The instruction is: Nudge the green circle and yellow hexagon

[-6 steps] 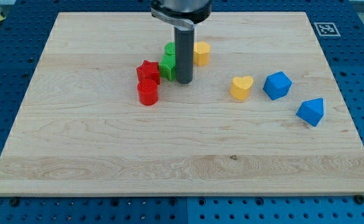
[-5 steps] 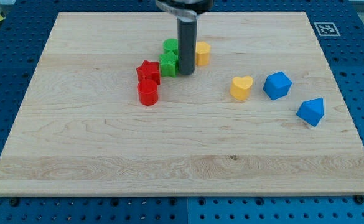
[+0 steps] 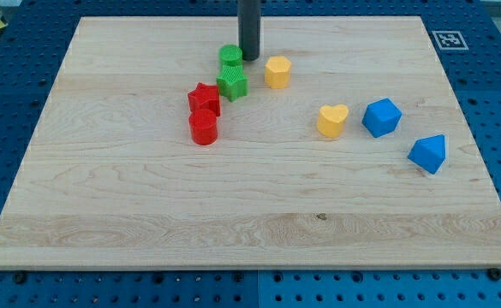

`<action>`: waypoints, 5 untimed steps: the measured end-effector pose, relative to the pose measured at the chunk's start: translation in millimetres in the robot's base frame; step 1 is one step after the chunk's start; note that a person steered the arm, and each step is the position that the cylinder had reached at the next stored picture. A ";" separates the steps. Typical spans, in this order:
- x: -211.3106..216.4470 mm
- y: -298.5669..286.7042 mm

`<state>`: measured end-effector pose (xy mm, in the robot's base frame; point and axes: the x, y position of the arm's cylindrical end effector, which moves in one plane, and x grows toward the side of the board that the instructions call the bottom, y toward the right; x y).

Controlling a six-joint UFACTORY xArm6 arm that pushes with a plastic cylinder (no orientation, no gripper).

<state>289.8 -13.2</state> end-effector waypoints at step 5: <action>40.6 43.3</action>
